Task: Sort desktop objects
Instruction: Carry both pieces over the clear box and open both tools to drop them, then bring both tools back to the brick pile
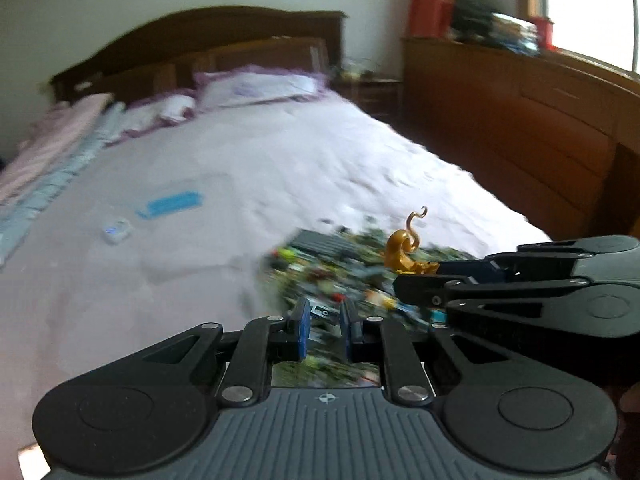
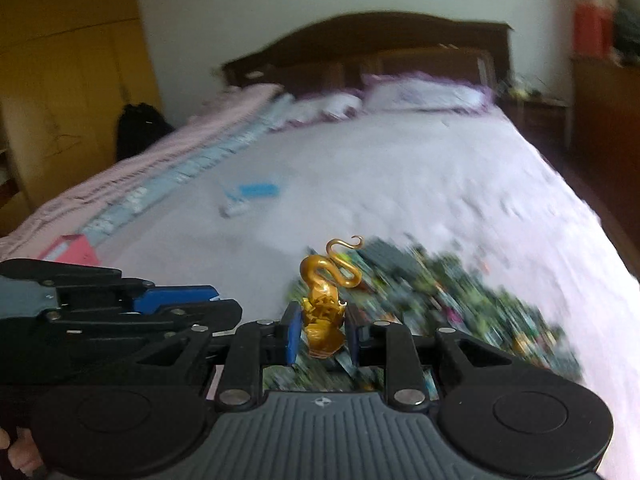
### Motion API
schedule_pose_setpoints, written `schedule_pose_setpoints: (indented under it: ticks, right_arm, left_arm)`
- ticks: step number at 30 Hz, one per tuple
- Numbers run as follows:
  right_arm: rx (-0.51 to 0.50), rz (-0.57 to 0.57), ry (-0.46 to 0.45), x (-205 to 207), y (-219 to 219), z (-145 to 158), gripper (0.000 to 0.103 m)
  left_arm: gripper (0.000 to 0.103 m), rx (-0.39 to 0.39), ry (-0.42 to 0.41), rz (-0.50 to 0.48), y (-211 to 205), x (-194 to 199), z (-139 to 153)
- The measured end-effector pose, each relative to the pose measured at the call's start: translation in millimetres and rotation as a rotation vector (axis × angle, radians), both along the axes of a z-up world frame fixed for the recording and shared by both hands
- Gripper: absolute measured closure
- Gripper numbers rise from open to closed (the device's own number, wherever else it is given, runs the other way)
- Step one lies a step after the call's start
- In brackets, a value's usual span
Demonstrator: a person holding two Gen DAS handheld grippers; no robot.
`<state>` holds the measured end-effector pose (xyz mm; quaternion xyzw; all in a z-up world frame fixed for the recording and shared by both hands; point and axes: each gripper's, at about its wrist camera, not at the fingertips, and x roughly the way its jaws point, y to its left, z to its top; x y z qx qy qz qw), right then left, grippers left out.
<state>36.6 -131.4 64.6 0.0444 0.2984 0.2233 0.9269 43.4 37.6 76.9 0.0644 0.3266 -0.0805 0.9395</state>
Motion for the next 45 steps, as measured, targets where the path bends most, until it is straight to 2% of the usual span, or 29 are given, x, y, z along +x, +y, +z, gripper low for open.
schedule_pose_setpoints:
  ticks: [7, 9, 13, 18, 23, 30, 36, 39, 42, 45]
  right_arm:
    - [-0.018, 0.157, -0.058, 37, 64, 31, 0.078]
    - [-0.020, 0.192, -0.048, 51, 82, 34, 0.078]
    - [-0.025, 0.232, -0.001, 73, 107, 37, 0.076]
    - [-0.064, 0.233, -0.018, 74, 113, 39, 0.072]
    - [-0.054, 0.176, -0.038, 55, 87, 41, 0.064]
    - [0.001, 0.041, 0.014, 26, 22, 20, 0.059]
    - [-0.021, -0.061, 0.099, -1, -25, -22, 0.059]
    - [-0.043, -0.088, 0.166, -9, -37, -49, 0.066]
    - [-0.060, -0.095, 0.224, -14, -38, -76, 0.075]
    - [-0.063, -0.094, 0.267, -15, -28, -94, 0.076]
  left_arm:
    - [0.085, 0.000, 0.040, 0.177, 59, 33, 3]
    - [0.080, -0.001, 0.058, 0.208, 71, 41, 2]
    - [0.041, -0.016, 0.061, 0.258, 85, 46, 2]
    - [0.031, -0.018, 0.047, 0.262, 89, 39, 3]
    - [0.022, -0.037, 0.038, 0.239, 85, 31, 4]
    - [0.020, 0.000, -0.011, 0.166, 52, 0, 7]
    - [0.019, -0.036, -0.024, 0.074, 23, -31, 7]
    - [0.020, -0.022, -0.006, 0.023, 10, -43, -3]
    - [0.022, 0.002, 0.046, -0.006, -1, -47, -23]
    - [0.029, 0.006, 0.108, -0.021, -7, -46, -46]
